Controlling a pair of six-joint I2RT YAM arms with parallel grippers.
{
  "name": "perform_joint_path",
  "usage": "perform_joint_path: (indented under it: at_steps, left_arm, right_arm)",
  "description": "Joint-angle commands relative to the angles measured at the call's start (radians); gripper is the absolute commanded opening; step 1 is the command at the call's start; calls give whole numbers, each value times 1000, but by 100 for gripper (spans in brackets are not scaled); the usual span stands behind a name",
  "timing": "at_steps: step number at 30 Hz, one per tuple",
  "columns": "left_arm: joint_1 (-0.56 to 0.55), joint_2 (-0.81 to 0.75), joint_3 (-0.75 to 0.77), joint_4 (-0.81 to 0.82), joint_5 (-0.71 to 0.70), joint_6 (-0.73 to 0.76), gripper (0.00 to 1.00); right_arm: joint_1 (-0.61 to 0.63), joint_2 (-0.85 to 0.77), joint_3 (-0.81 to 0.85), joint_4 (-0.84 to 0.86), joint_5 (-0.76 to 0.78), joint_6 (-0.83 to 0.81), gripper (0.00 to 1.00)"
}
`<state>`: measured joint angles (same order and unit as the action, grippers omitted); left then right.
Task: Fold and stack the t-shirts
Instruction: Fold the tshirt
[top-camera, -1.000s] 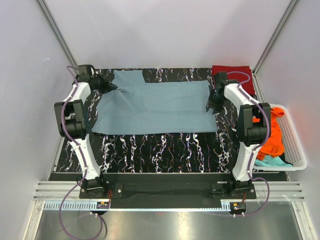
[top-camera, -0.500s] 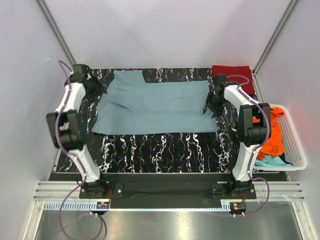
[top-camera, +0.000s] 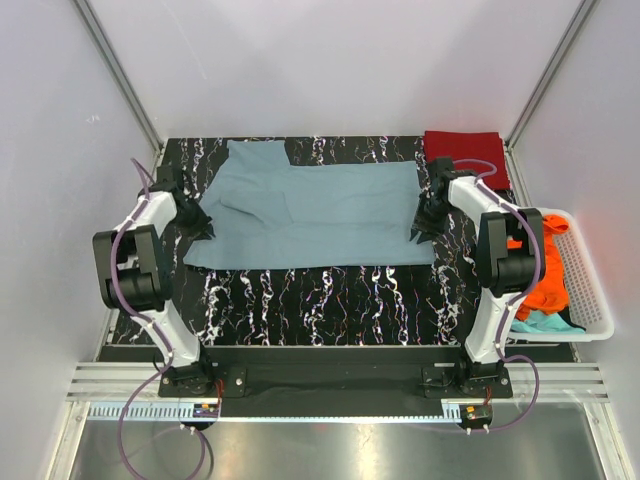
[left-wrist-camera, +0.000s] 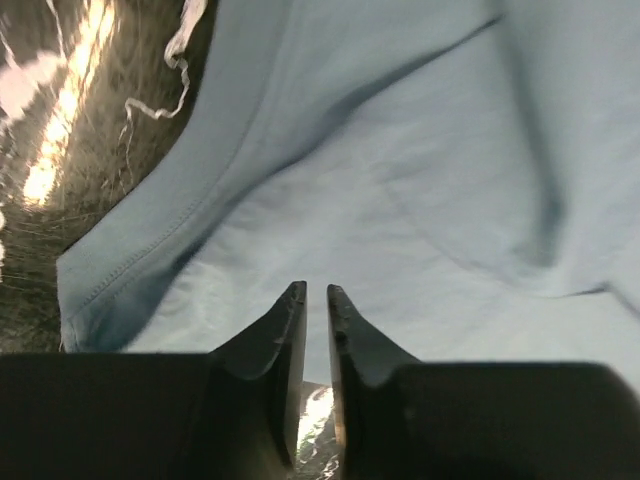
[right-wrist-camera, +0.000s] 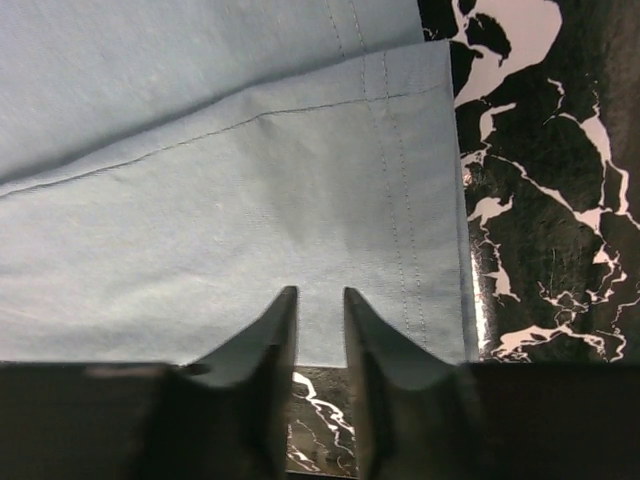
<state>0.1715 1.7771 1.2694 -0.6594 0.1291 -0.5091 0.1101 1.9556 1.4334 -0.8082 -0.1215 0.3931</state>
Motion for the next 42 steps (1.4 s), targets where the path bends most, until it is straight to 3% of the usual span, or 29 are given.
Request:
perform_joint_path:
  at_steps: [1, 3, 13, 22, 27, 32, 35, 36, 40, 42]
  left_arm:
    - [40, 8, -17, 43, 47, -16, 16]
    - [54, -1, -39, 43, 52, -23, 15]
    - [137, 51, -145, 3, -14, -34, 15]
    - [246, -10, -228, -31, 18, -46, 9]
    - [188, -197, -232, -40, 98, -36, 15]
    - [100, -263, -189, -33, 147, -46, 19]
    - [79, -223, -189, 21, 173, -54, 19]
    - [79, -200, -186, 27, 179, -54, 18]
    - [91, -87, -176, 29, 152, -31, 13]
    - [106, -74, -183, 29, 130, -16, 13]
  right_arm:
    - [-3, -41, -14, 20, -12, -13, 28]
    - [-3, -38, -27, 20, -9, -14, 23]
    - [-3, -77, -126, 50, 19, 16, 23]
    - [-9, -130, -194, 24, 203, 4, 38]
    - [14, -257, -185, 35, 56, 52, 47]
    - [176, -193, -102, 116, -171, 96, 49]
    - [293, -66, -30, 158, -310, 138, 45]
    - [313, -13, -16, 171, -322, 159, 36]
    - [375, 68, 44, 178, -329, 174, 14]
    - [375, 83, 45, 179, -320, 171, 11]
